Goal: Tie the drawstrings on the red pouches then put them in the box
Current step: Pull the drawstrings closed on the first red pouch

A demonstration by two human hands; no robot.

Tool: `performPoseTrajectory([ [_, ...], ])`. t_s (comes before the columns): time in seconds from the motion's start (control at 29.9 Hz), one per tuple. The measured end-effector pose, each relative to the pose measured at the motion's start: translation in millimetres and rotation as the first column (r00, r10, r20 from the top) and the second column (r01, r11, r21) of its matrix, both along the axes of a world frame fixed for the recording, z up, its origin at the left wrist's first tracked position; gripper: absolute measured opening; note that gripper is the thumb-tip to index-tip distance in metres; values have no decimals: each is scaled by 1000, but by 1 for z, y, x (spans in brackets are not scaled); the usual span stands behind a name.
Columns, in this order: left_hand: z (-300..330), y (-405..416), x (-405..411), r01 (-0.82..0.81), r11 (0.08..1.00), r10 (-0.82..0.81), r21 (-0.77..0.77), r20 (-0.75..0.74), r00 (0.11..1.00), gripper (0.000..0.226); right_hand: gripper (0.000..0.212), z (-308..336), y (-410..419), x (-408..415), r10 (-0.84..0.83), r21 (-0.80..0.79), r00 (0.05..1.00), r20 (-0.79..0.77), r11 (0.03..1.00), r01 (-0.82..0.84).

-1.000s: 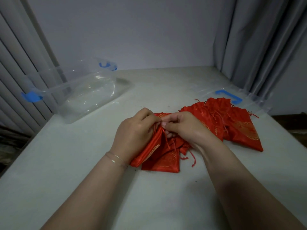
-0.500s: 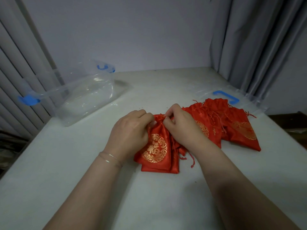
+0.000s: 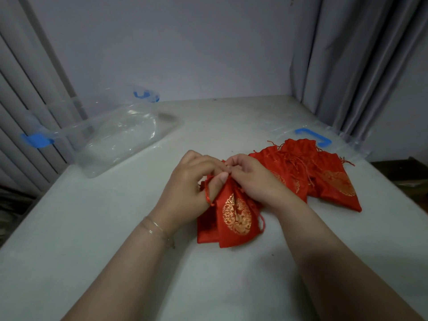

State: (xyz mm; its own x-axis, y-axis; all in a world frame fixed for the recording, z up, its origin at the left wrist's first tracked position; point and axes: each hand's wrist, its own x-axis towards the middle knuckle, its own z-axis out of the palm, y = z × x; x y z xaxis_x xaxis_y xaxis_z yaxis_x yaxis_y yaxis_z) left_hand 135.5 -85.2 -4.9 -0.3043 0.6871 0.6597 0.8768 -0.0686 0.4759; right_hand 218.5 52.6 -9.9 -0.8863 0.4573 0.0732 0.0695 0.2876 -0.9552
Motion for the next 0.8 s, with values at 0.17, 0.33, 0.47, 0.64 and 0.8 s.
performPoseTrajectory([
  [0.17,1,-4,1,17,998,7,-57,391,920,19,11,0,2,6,-85,490,996,18,869,66],
  [0.33,1,2,-1,-68,997,80,-43,632,770,28,5,-1,-7,3,-55,452,998,-43,890,69],
  [0.47,2,3,-2,-78,995,101,-65,690,717,9,5,-4,-13,0,-39,254,998,-52,966,52],
  [0.64,3,2,-1,-138,968,230,-210,516,825,13,7,-7,-15,1,-4,616,995,-105,785,68],
  [0.8,4,-1,-3,-211,931,311,-298,341,887,12,10,-2,-22,-1,109,753,985,-131,657,27],
])
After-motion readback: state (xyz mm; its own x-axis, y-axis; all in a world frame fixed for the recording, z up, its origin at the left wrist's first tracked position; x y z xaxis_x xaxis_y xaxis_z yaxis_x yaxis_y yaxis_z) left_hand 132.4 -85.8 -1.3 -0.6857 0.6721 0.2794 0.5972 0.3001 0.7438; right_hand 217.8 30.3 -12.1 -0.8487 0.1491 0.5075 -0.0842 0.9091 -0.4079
